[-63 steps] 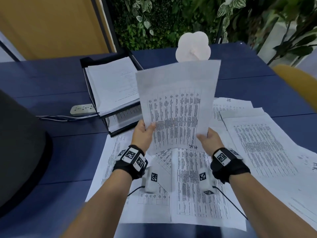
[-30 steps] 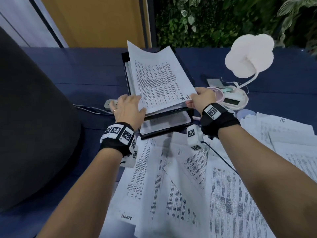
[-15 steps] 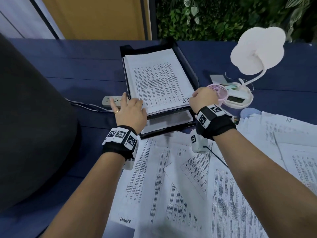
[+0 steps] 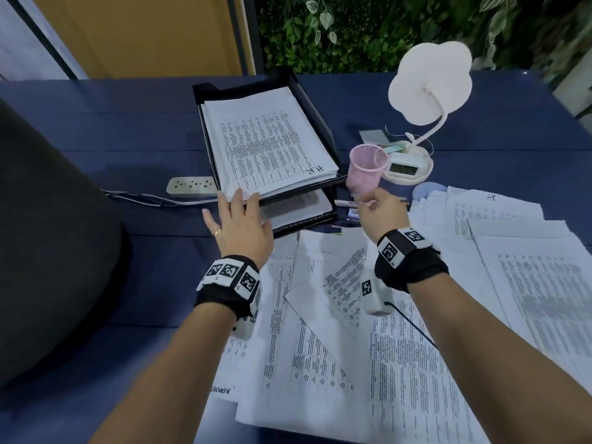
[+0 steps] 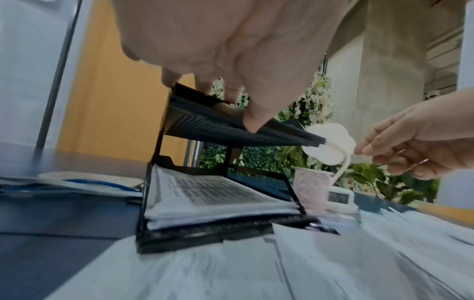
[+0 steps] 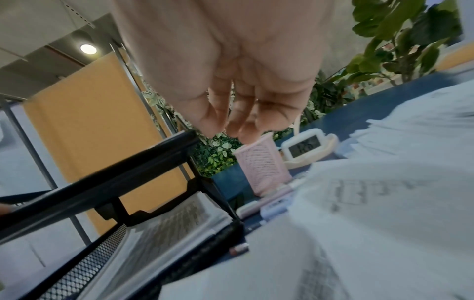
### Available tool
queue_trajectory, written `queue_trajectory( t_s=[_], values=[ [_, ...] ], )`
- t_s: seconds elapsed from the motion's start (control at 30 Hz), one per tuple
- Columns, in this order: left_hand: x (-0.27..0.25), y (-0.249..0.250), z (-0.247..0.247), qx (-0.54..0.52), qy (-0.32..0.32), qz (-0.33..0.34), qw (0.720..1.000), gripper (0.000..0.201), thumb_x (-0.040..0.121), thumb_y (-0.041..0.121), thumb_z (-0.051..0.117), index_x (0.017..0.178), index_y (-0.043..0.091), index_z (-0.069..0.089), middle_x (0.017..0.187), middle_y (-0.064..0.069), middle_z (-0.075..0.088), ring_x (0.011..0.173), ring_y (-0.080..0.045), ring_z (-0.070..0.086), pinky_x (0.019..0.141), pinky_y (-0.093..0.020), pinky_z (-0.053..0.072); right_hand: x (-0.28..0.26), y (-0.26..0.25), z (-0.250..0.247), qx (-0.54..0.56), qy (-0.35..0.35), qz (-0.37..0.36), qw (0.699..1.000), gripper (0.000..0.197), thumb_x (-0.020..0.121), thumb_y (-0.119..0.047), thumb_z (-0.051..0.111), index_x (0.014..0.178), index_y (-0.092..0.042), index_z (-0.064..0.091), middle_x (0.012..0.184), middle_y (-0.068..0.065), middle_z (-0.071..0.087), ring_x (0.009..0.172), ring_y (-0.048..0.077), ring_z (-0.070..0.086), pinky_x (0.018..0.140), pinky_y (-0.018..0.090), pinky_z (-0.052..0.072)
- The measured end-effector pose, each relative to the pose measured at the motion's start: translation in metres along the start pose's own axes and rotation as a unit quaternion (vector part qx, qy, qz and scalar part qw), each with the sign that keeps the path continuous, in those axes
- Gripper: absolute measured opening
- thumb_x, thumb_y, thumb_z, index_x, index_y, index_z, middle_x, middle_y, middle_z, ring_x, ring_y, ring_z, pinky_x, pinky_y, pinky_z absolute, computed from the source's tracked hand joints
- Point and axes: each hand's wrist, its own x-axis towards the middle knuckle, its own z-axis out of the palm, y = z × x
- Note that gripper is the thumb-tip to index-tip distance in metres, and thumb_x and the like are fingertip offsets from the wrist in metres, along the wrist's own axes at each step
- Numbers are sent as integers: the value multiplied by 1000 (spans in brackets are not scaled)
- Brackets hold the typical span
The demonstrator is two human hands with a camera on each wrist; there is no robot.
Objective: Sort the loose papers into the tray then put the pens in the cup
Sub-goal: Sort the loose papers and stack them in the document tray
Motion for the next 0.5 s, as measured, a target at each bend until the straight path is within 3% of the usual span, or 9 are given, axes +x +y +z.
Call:
queue_trajectory(
  t_s=[0.1, 0.23, 0.4, 0.5],
  values=[
    [-22, 18, 6, -7, 0, 43, 999, 58, 85, 26, 57, 141, 20, 39, 155, -9, 25, 146, -31, 7, 111, -60, -6, -14, 31, -3, -30, -37, 50, 998, 23, 88, -16, 54, 108, -14, 64, 108, 14, 66, 105, 32, 59, 85, 29, 45],
    [-44, 42, 16, -4, -52, 90, 995, 53, 89, 32, 55, 139, 22, 40, 156, -6, 22, 147, -27, 6, 113, -54, -4, -33, 71, -10, -57, -75, 107, 990, 28, 88, -20, 55, 114, -17, 62, 120, 12, 62, 111, 31, 57, 93, 32, 47],
    [-65, 69, 29, -88, -159, 101, 978, 49, 93, 29, 51, 140, 20, 39, 149, -3, 31, 138, -23, 26, 112, -41, 18, -53, 108, -25, -125, -114, 162, 972, 35, 89, -29, 51, 123, -21, 57, 129, 8, 56, 121, 31, 50, 100, 38, 44],
    [-78, 85, 43, -177, -253, 74, 948, 48, 94, 23, 52, 140, 14, 40, 145, -8, 39, 132, -25, 36, 109, -35, 29, -64, 127, -35, -198, -141, 191, 951, 39, 91, -36, 46, 126, -22, 54, 129, 10, 52, 120, 34, 49, 100, 43, 44]
  ],
)
